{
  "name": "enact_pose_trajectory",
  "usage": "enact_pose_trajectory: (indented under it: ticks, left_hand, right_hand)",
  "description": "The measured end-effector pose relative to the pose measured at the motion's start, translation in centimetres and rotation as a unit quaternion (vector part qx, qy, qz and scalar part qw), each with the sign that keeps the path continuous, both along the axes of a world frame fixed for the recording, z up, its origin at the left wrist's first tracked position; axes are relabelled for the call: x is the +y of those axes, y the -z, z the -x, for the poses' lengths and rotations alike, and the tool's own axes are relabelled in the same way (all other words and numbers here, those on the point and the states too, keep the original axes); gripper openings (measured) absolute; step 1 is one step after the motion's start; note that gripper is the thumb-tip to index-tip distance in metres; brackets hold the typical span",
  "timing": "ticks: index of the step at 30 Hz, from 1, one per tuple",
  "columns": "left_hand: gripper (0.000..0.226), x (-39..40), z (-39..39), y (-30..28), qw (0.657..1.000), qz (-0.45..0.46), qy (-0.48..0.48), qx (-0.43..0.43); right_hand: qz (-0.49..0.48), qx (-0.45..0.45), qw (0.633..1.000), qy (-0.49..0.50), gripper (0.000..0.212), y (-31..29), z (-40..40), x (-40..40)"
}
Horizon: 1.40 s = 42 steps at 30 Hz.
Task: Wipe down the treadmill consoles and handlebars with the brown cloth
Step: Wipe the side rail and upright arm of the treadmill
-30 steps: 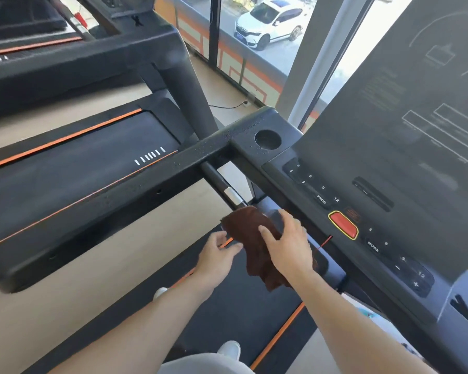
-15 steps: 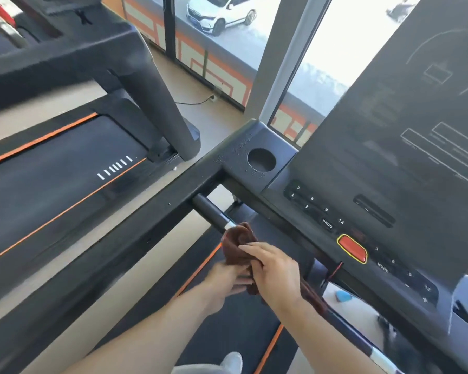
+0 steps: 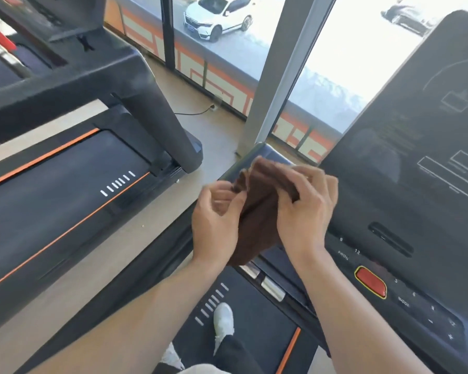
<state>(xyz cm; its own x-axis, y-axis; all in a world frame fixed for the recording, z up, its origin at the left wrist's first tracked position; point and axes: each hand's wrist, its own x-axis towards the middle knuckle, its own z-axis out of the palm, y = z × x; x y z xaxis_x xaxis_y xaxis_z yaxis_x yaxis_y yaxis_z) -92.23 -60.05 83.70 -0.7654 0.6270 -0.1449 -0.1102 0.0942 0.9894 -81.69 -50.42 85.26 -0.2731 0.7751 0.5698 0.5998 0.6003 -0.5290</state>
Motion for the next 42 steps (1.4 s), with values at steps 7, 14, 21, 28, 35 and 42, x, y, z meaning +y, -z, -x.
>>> enact_pose_trajectory:
  ticks: [7, 14, 21, 28, 35, 42]
  left_hand:
    - [0.023, 1.2, 2.2, 2.0, 0.995, 0.077, -0.057, 0.037]
    - [0.016, 0.7, 2.0, 4.1, 0.982, 0.133, -0.135, 0.026]
    - [0.016, 2.0, 0.4, 4.8, 0.98, 0.135, -0.144, 0.027]
    - [0.017, 2.3, 0.0, 4.1, 0.981, 0.155, -0.108, 0.052]
    - [0.015, 0.6, 1.9, 3.5, 0.975, 0.175, -0.12, 0.071]
    - [0.015, -3.0, 2.1, 3.2, 0.971, 0.17, -0.164, 0.045]
  right_hand:
    - [0.259, -0.431, 0.862, -0.067, 0.094, 8.1, 3.5, 6.5]
    - [0.194, -0.412, 0.888, -0.071, 0.088, 11.5, 4.4, 6.3]
    - [0.085, -0.409, 0.892, -0.171, 0.069, 12.7, 4.2, 5.3]
    - [0.054, -0.383, 0.827, -0.408, 0.052, 12.1, 6.6, 9.9]
    - [0.128, -0.382, 0.897, -0.184, 0.066, 11.6, 9.1, 16.3]
    - [0.23, -0.346, 0.909, -0.04, 0.066, 11.2, 10.8, 13.8]
